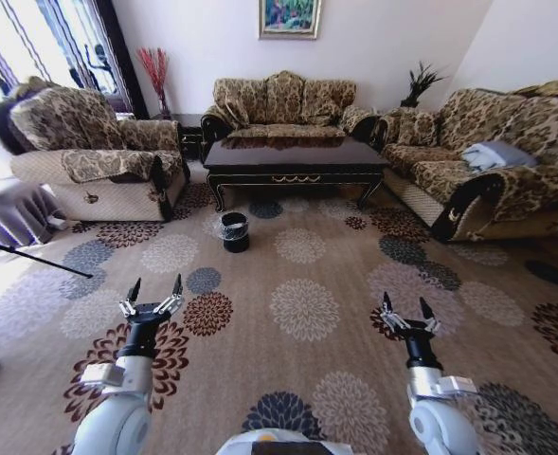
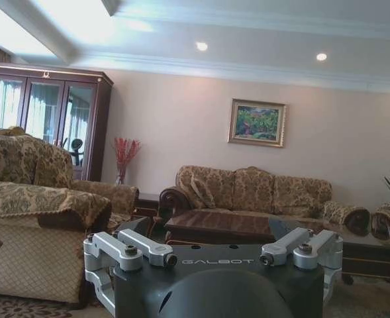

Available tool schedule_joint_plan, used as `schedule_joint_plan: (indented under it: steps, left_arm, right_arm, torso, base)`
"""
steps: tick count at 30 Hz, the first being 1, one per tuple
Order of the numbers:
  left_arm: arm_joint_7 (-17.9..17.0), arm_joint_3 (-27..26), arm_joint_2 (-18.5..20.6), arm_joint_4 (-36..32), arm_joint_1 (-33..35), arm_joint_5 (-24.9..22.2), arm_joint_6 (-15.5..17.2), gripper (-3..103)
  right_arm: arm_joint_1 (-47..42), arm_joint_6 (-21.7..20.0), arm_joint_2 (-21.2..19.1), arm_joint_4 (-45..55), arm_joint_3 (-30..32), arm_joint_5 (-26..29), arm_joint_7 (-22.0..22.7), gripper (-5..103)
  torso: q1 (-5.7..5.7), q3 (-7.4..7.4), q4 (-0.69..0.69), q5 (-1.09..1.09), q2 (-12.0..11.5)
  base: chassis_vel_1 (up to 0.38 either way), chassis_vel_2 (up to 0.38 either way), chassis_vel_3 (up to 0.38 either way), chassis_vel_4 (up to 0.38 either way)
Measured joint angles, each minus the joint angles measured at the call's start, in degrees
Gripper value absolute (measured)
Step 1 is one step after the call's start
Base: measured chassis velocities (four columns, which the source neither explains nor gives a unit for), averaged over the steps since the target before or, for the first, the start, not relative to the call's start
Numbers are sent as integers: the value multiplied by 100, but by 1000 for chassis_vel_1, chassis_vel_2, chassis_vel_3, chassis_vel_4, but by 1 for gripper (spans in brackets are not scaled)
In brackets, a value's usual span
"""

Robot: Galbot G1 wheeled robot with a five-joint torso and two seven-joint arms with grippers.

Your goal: Move to the front of the table and pick up the trash from the floor, then place it into the trash bin.

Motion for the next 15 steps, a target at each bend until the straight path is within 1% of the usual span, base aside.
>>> schedule_joint_plan:
  steps: [6,9,15]
  left_arm:
    - [2,1,-1,5,-4,3,-1,100]
    - [5,1,-1,10,-7,3,-3,100]
    - [9,4,-3,15,-10,3,-4,100]
  right_arm:
    - [8,9,-6,-3,-1,8,-1,100]
    - [10,17,-1,-9,2,10,-9,100]
    - [9,20,7,-13,1,8,-13,100]
  torso:
    - [43,62,0,-1,108]
    - [94,121,0,-1,218]
    - [147,190,0,-1,339]
  base:
    - [0,0,0,0]
    - [0,0,0,0]
    - [0,0,0,0]
